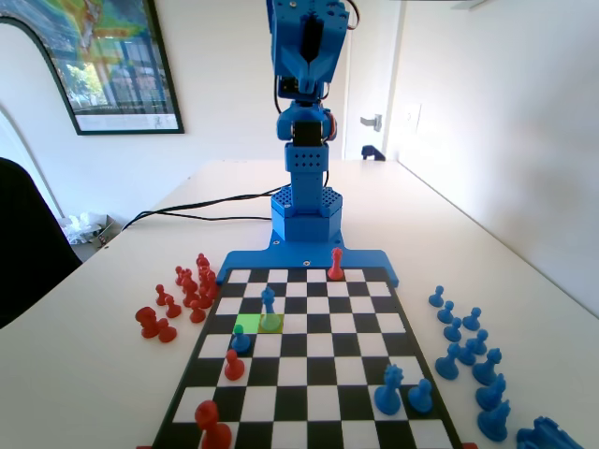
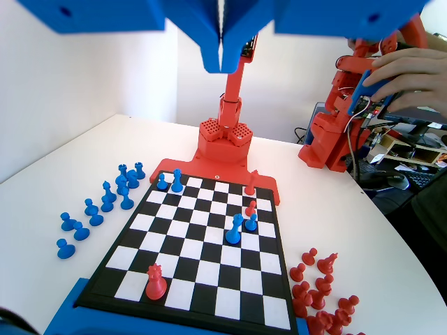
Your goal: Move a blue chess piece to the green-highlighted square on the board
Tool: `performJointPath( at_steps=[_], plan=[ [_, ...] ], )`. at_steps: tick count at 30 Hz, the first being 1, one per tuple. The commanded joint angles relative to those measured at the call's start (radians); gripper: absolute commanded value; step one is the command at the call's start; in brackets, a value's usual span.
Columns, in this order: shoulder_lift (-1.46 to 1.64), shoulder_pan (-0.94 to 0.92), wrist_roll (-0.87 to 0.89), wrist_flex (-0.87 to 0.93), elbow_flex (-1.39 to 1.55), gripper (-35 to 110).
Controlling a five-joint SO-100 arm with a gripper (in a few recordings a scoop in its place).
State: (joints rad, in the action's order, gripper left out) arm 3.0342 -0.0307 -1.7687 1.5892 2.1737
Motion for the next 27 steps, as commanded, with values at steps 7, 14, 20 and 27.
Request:
performJointPath(
  at_steps=[7,14,20,27],
  plan=[
    [0.021,-0.006,-0.009,-0.012,0.002,1],
    [0.021,-0.005,-0.009,-0.012,0.002,1],
    [0.021,-0.008,-0.009,-0.012,0.002,1],
    [0.02,-0.003,0.012,0.002,-0.023,1]
  ],
)
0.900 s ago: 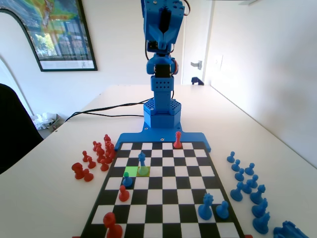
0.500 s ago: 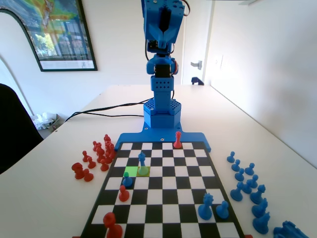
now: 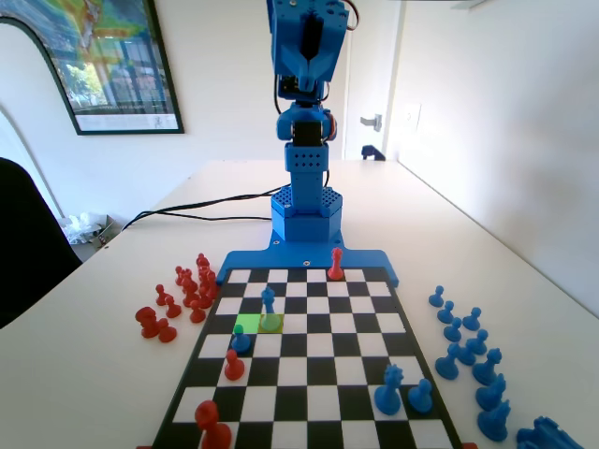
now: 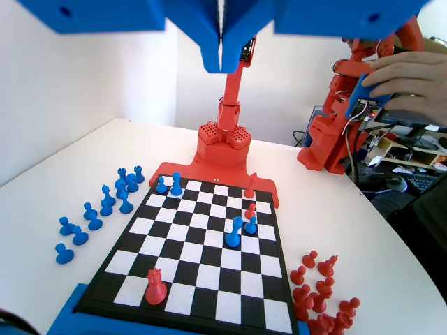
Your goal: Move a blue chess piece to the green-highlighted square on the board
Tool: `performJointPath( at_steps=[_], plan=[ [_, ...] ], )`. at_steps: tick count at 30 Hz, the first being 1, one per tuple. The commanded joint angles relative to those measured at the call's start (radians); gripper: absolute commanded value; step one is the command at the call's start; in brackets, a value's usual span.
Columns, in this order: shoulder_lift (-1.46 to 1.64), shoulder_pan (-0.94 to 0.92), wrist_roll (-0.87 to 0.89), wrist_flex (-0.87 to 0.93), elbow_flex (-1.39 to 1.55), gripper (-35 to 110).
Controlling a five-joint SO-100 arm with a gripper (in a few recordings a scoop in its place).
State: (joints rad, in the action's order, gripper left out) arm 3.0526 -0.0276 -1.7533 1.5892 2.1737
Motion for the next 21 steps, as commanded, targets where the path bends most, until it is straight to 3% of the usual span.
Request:
performJointPath(
  at_steps=[1,10,21],
  plan=[
    [0.0,-0.003,-0.003,0.011,-0.034,1],
    [-0.19,0.021,0.055,0.17,-0.272,1],
    [-0.575,-0.077,0.104,0.046,-0.318,1]
  ],
)
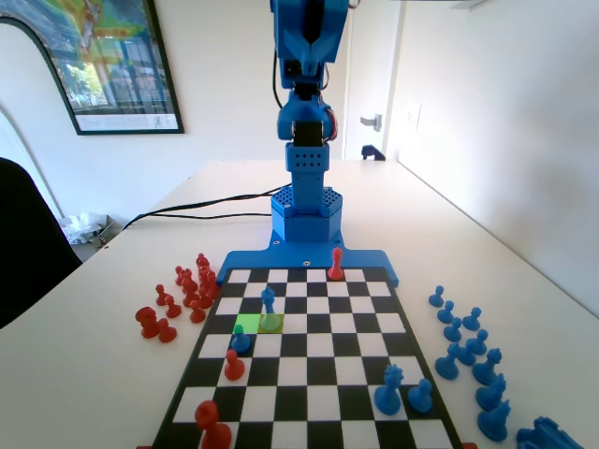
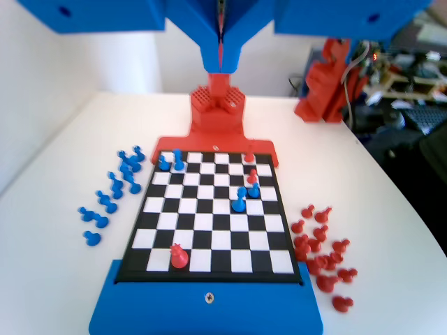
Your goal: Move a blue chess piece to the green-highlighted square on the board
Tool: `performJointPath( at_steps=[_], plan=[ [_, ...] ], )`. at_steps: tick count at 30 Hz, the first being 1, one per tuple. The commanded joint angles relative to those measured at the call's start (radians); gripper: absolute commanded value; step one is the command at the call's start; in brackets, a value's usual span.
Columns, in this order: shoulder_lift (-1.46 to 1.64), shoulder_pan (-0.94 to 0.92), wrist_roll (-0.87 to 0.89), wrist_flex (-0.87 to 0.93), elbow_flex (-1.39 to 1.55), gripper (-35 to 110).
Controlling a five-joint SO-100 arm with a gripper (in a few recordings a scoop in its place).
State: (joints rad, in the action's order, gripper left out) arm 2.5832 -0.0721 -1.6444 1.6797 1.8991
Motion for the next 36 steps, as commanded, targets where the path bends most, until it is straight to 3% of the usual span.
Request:
performJointPath(
  at_steps=[1,11,21,36],
  plan=[
    [-0.137,-0.041,-0.005,-0.058,-0.04,1],
    [-0.472,-0.123,0.021,-0.172,-0.107,1],
    [-0.624,-0.179,0.037,-0.238,-0.098,3],
    [-0.804,-0.196,0.017,-0.506,0.078,7]
  ],
)
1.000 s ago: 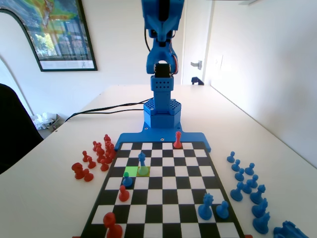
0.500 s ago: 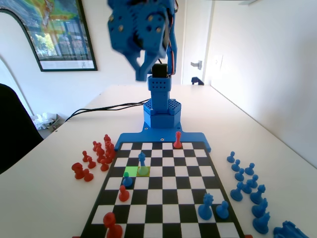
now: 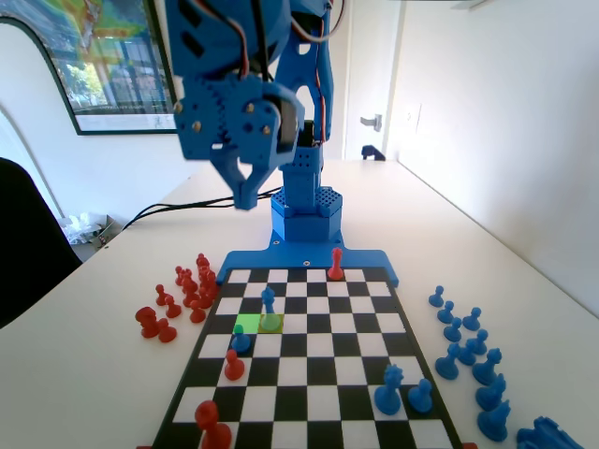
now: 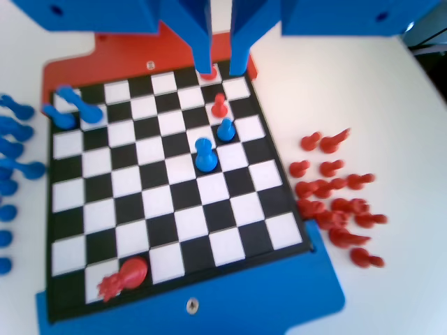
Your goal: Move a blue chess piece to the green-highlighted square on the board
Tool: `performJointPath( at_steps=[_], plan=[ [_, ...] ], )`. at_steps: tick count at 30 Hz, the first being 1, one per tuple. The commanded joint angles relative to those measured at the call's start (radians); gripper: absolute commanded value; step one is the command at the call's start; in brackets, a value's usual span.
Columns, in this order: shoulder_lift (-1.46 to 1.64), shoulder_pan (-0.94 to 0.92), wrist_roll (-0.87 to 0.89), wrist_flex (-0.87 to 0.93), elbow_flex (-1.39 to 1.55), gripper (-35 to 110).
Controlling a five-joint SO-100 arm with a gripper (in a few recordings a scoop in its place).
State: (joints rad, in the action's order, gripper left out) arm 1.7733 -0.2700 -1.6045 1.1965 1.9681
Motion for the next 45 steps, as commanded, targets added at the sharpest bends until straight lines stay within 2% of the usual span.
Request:
performJointPath(
  at_steps=[1,12,45],
  plan=[
    [0.002,0.006,-0.025,-0.038,0.025,8],
    [-0.021,0.084,0.028,-0.083,0.083,11],
    [-0.19,0.018,-0.04,-0.276,0.138,12]
  ],
)
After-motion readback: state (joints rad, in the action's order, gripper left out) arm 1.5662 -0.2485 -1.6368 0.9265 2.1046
